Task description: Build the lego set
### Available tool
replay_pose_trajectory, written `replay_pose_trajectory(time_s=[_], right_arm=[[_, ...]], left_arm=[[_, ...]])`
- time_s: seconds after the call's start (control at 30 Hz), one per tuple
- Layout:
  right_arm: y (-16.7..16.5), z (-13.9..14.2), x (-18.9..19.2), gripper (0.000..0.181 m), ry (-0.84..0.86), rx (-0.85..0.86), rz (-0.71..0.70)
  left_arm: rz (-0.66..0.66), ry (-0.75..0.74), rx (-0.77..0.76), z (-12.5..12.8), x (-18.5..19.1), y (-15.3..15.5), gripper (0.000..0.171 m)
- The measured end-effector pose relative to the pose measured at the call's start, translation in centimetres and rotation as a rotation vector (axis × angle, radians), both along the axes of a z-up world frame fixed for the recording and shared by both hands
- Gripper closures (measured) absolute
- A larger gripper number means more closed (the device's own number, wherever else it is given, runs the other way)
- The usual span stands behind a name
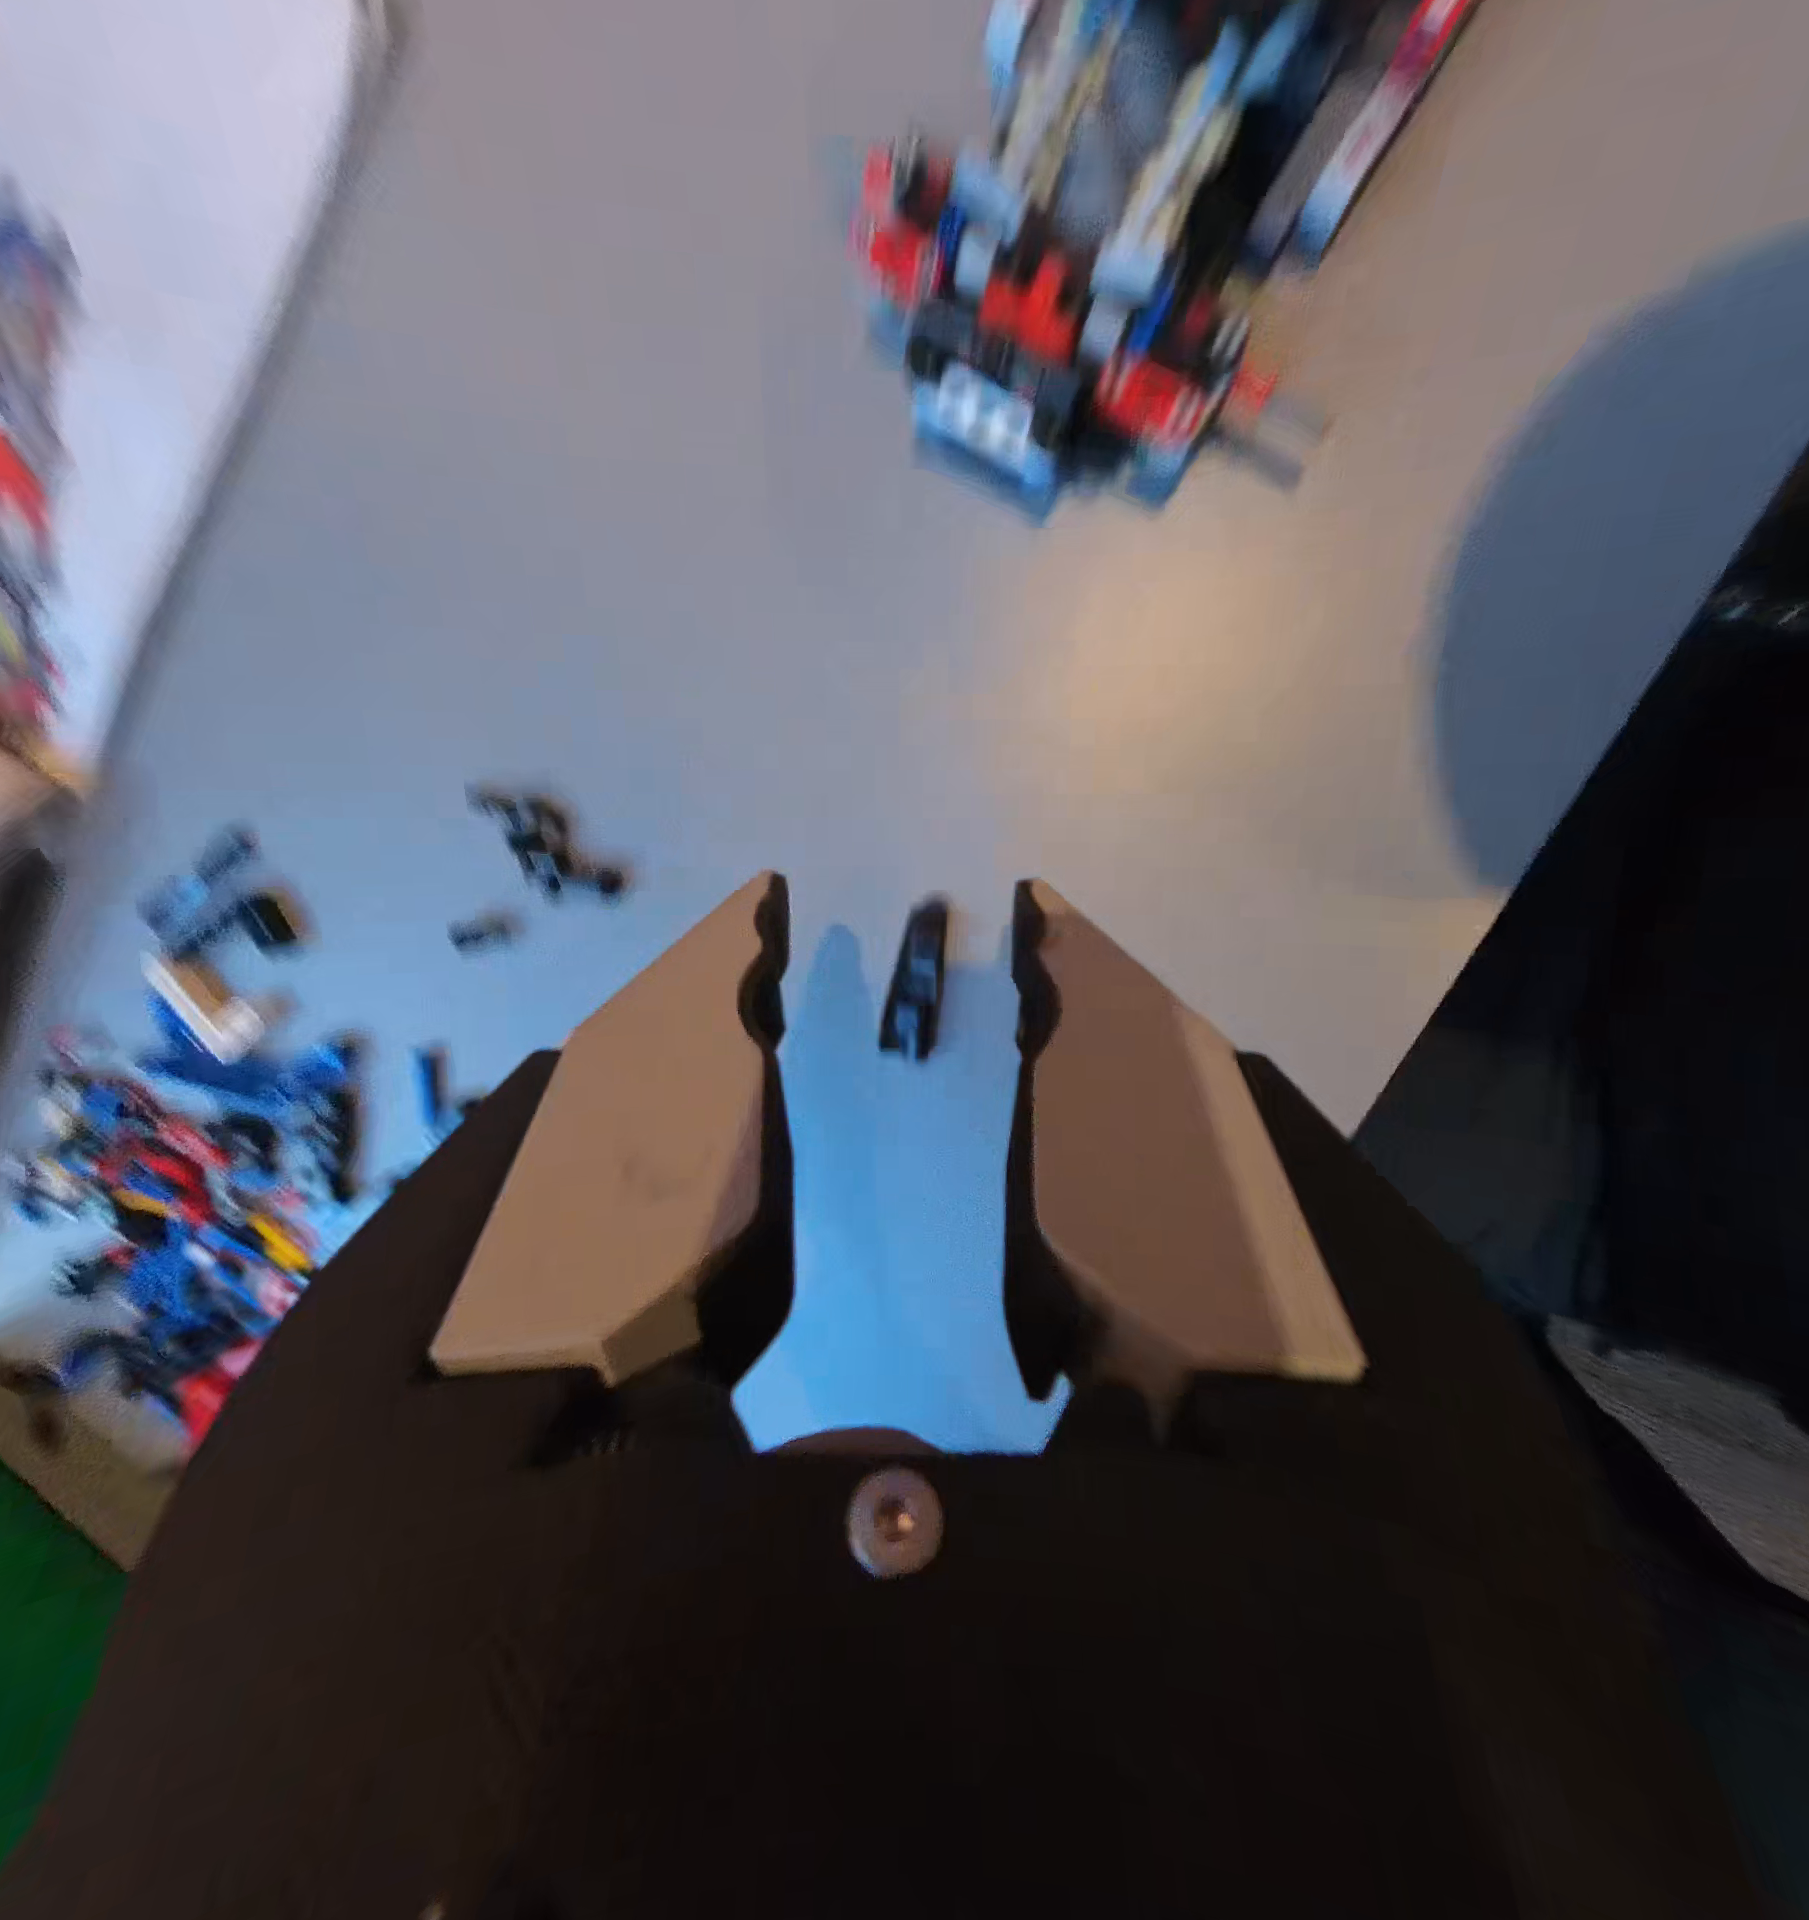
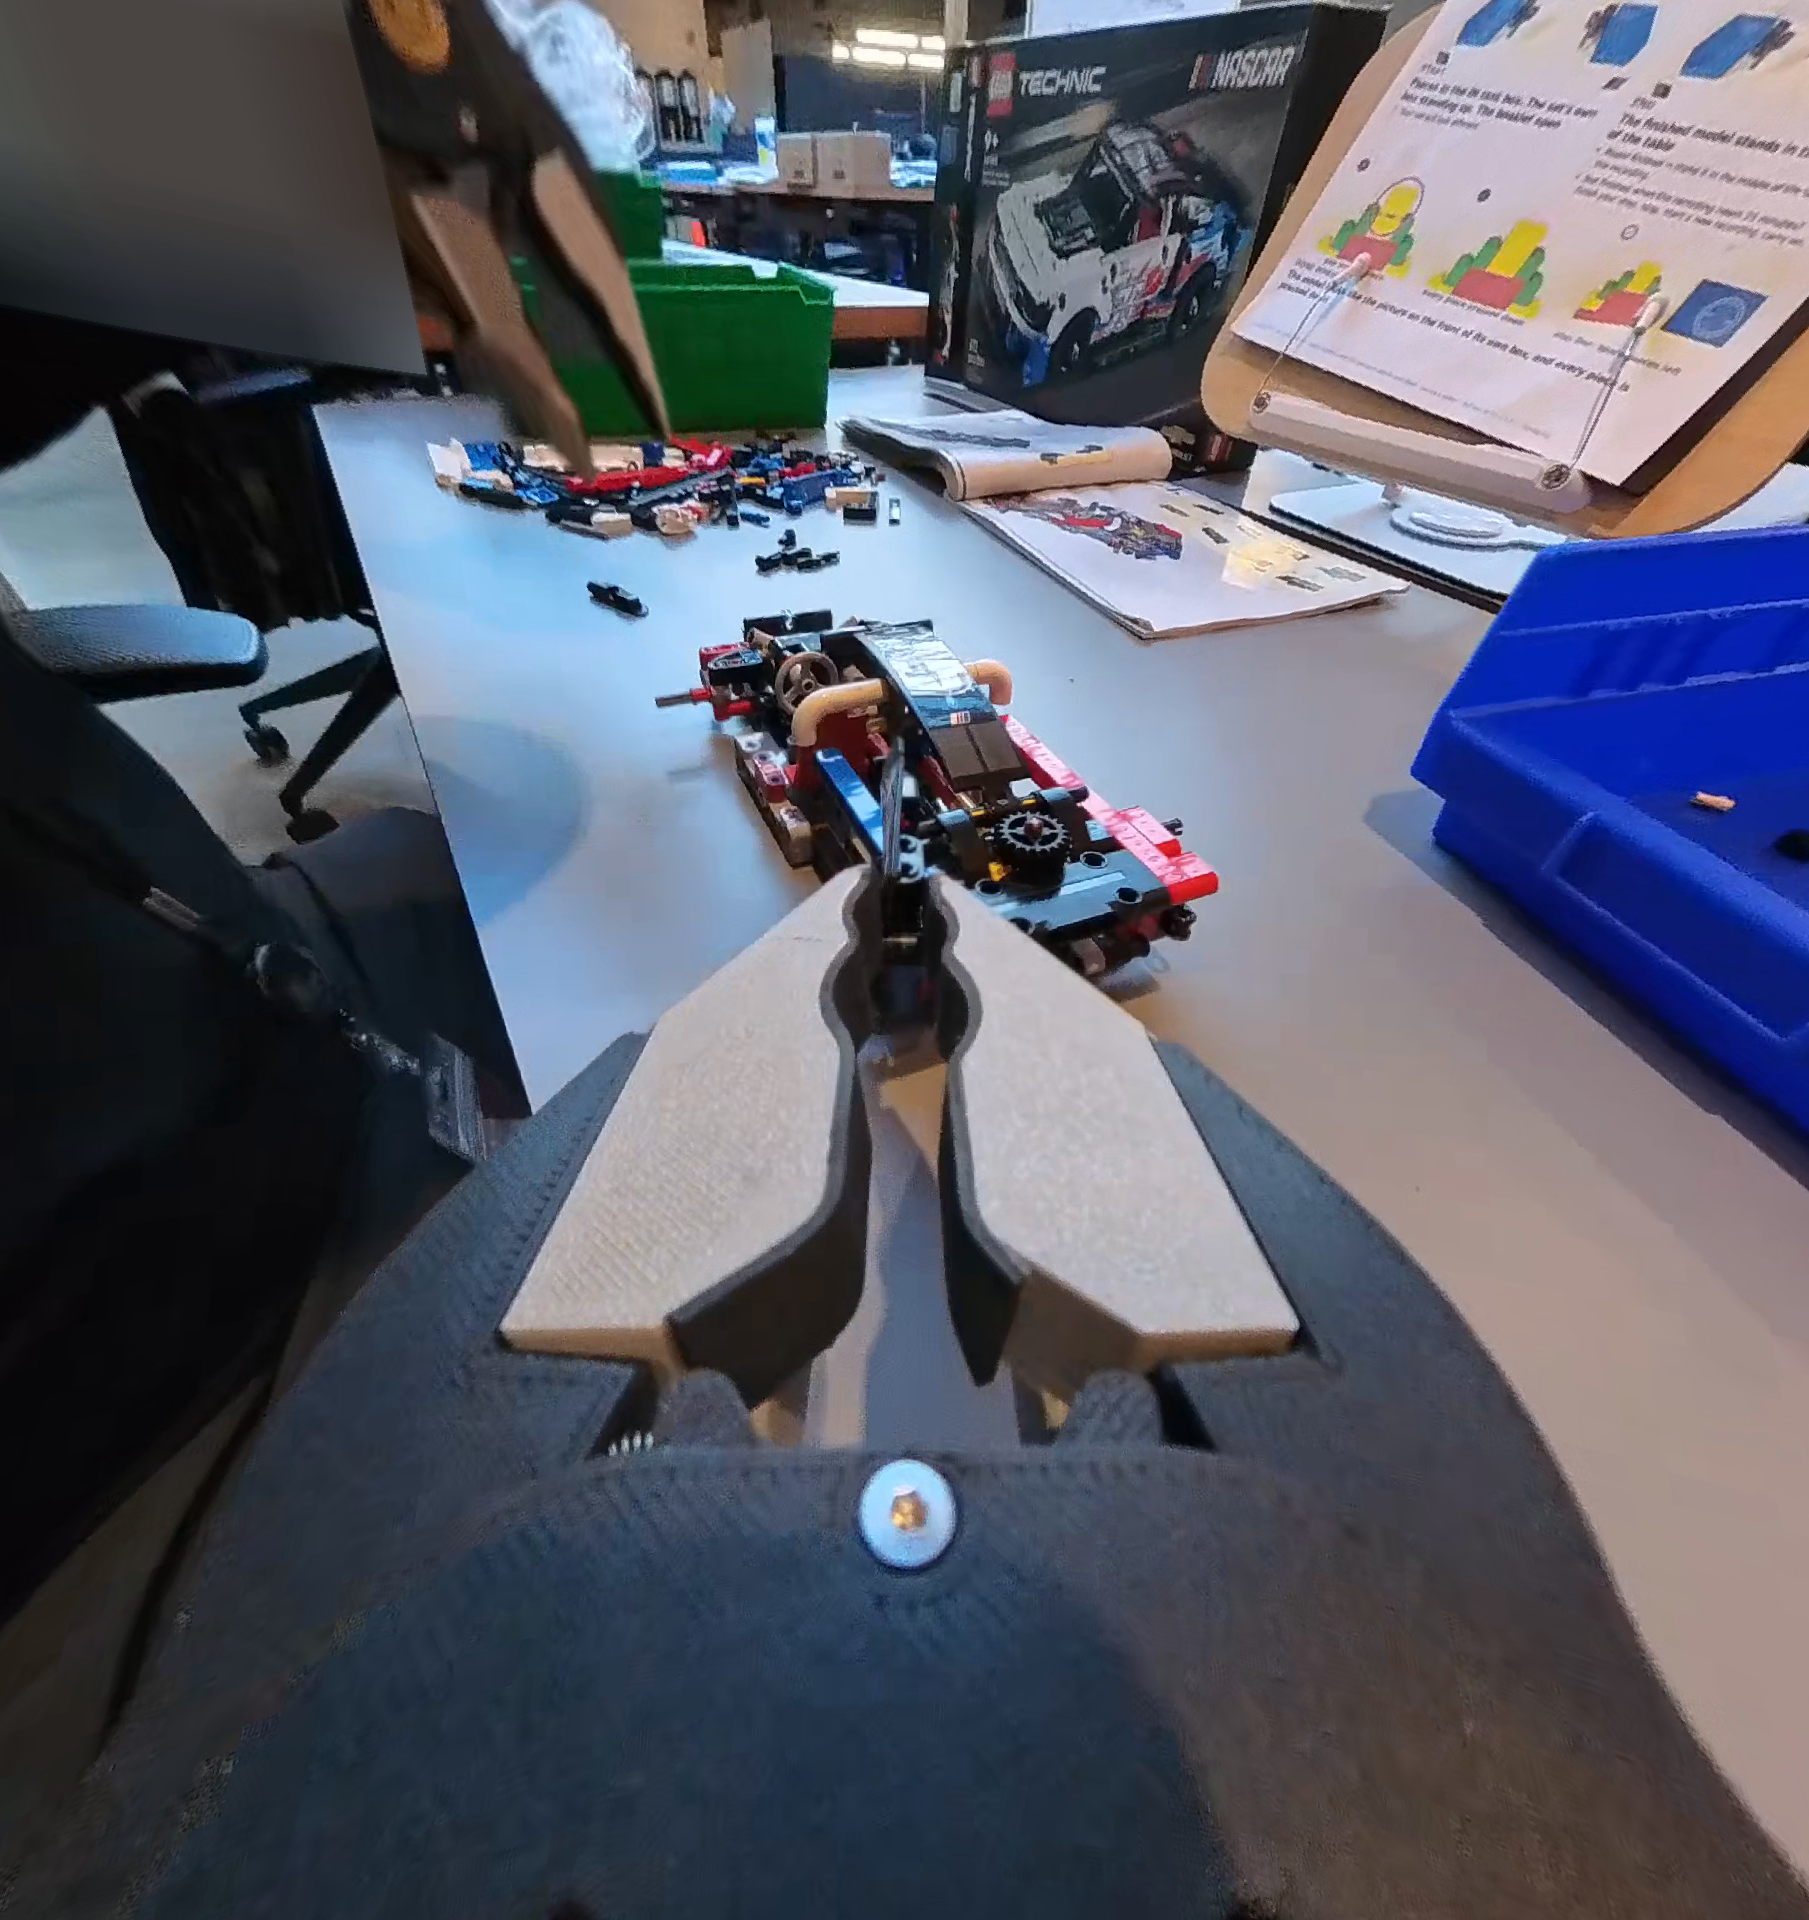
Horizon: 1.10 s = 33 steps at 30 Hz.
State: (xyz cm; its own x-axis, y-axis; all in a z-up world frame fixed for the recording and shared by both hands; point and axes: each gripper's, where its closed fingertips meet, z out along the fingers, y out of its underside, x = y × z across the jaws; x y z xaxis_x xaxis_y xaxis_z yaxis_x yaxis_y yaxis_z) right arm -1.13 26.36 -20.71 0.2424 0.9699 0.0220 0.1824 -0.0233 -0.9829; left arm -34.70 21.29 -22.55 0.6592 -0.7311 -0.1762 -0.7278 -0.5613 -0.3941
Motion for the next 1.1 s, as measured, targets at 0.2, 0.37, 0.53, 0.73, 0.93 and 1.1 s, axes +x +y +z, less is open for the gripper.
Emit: replay_pose_trajectory(time_s=[0.2,0.37,0.53,0.73,0.93,1.1], right_arm=[[-0.7,0.1,-1.4,0.178,-0.013,-0.011,0.037],[-3.2,1.3,-4.5,0.178,-0.031,0.016,0.147],[-4.1,-1.0,-6.8,0.177,-0.155,0.096,0.161],[-4.3,-2.4,-7.6,0.177,-0.253,0.243,0.139],[-3.2,-3.0,-6.2,0.177,-0.248,0.206,0.123],[-3.8,-2.4,-6.4,0.177,-0.199,0.187,0.165]], left_arm=[[0.107,-0.117,0.024,-3.4,-1.2,-1.7,0.134],[-0.128,-0.357,0.156,-0.8,8.2,-1.4,0.140],[-0.327,-0.467,0.166,-0.7,17.2,-0.9,0.152],[-0.527,-0.395,0.198,-1.3,24.3,-0.4,0.148],[-0.554,-0.326,0.274,-1.7,25.4,1.9,0.155],[-0.583,-0.402,0.222,-1.5,26.7,1.8,0.162]])
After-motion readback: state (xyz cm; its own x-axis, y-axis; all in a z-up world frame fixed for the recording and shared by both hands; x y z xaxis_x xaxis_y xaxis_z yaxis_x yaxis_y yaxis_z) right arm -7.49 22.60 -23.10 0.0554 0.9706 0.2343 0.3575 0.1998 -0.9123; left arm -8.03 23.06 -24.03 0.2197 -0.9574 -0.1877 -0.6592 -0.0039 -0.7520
